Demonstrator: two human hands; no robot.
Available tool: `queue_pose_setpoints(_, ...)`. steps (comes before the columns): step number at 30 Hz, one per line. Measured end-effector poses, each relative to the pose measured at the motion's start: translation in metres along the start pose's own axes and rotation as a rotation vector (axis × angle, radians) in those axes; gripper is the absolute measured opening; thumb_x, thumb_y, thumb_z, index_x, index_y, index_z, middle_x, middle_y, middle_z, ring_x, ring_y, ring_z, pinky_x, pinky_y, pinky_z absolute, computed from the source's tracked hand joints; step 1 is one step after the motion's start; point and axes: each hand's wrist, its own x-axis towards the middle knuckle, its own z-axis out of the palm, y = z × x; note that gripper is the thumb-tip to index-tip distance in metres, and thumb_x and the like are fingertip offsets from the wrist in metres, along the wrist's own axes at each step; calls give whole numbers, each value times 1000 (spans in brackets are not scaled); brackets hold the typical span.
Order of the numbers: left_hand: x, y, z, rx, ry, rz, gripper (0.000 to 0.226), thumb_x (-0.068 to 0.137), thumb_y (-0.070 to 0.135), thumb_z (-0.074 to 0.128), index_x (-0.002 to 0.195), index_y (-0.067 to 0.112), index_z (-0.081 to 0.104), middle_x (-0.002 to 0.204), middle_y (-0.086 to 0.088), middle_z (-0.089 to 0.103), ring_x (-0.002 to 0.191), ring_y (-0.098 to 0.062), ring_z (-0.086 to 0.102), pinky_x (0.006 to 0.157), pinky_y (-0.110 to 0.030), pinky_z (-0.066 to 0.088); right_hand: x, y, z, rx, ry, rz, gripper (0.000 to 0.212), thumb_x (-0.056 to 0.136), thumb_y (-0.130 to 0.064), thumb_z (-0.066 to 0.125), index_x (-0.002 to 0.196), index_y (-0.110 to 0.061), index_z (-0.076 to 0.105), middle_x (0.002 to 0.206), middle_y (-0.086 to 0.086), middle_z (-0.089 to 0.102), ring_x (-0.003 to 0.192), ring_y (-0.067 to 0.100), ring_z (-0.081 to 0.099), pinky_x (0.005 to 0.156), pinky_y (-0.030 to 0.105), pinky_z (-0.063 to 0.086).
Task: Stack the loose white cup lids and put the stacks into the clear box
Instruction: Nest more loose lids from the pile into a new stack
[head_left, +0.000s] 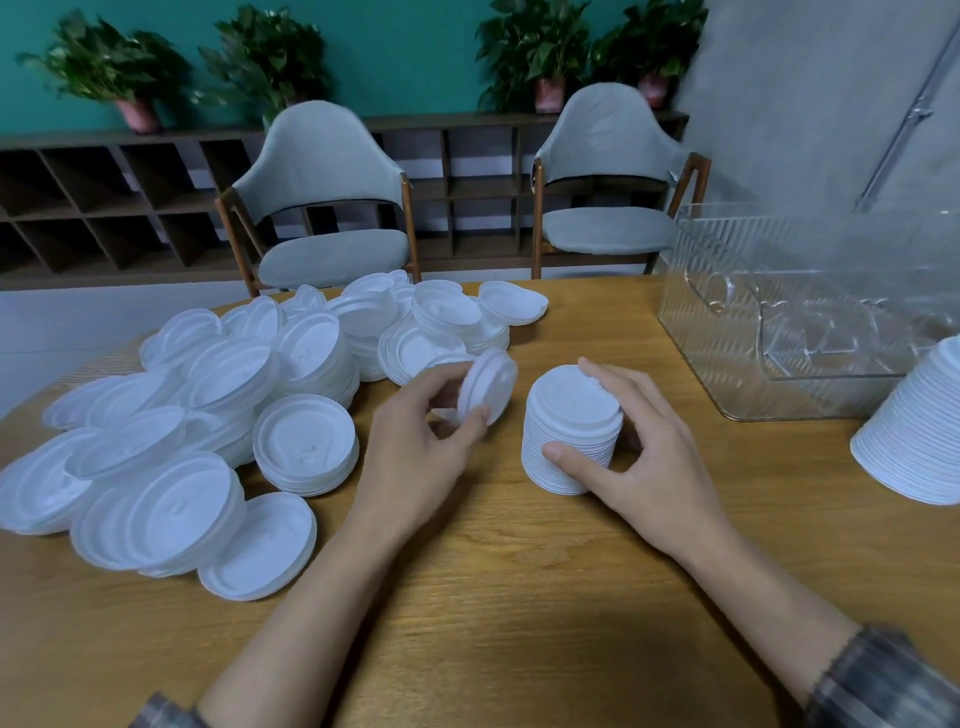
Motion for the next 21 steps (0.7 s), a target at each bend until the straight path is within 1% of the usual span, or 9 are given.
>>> queue_pose_setpoints(4,3,1,-2,-202,130,-98,39,97,9,66,125,34,75,119,10,71,109,-14,70,90,-34,59,-1,-1,2,25,-8,4,78,76,-59,77,147,-37,53,139,-23,50,135,-1,47,104,6,35)
queue_pose_setpoints(6,5,6,-2,-365,118,-169,41,100,4,60,131,28,73,124,4,71,109,-13,72,90,-33,61,-1,-3,3,31,-23,4,80,77,-58,77,150,-38,50,138,-25,50,134,-1,48,104,10,39)
queue_pose_setpoints(9,3,11,1,-500,54,-245,41,101,3,62,138,21,67,111,10,76,97,-10,75,84,-29,62,-1,-5,4,51,-53,-1,87,78,-55,81,155,-42,41,139,-26,51,134,0,50,108,25,46)
queue_pose_setpoints(11,2,10,7,-450,36,-210,35,99,6,68,131,22,70,109,2,78,94,-19,76,88,-40,64,-2,-7,6,61,-67,-4,92,77,-55,82,156,-47,35,145,-29,48,137,-1,48,112,35,47)
queue_pose_setpoints(12,1,9,10,-411,35,-185,29,98,8,70,124,22,73,108,-2,78,95,-25,76,92,-47,62,-2,-8,6,61,-74,-6,93,77,-54,83,156,-50,33,147,-31,46,139,-1,46,113,37,46)
queue_pose_setpoints(14,0,10,16,-392,42,-151,16,96,11,74,109,20,78,101,-4,79,95,-32,74,93,-54,59,-2,-8,7,67,-86,-22,94,79,-51,83,155,-54,30,149,-32,45,140,-2,45,115,34,44)
queue_pose_setpoints(17,-1,12,21,-365,32,-131,8,95,18,78,99,24,82,97,0,80,96,-41,70,92,-59,58,-2,-8,7,45,-89,-50,89,79,-51,82,155,-51,34,146,-33,46,139,-6,43,111,15,38)
queue_pose_setpoints(19,-3,15,22,-328,23,-112,7,95,24,78,99,28,83,96,4,81,95,-34,72,90,-54,59,-2,-8,8,32,-76,-56,85,79,-51,82,153,-46,40,142,-33,48,137,-6,44,107,10,37)
queue_pose_setpoints(21,-4,16,22,-291,28,-109,8,91,31,81,99,31,83,91,8,79,90,-23,72,81,-40,59,-2,-8,8,36,-65,-56,83,79,-51,83,152,-43,44,140,-33,50,136,-5,47,108,15,40)
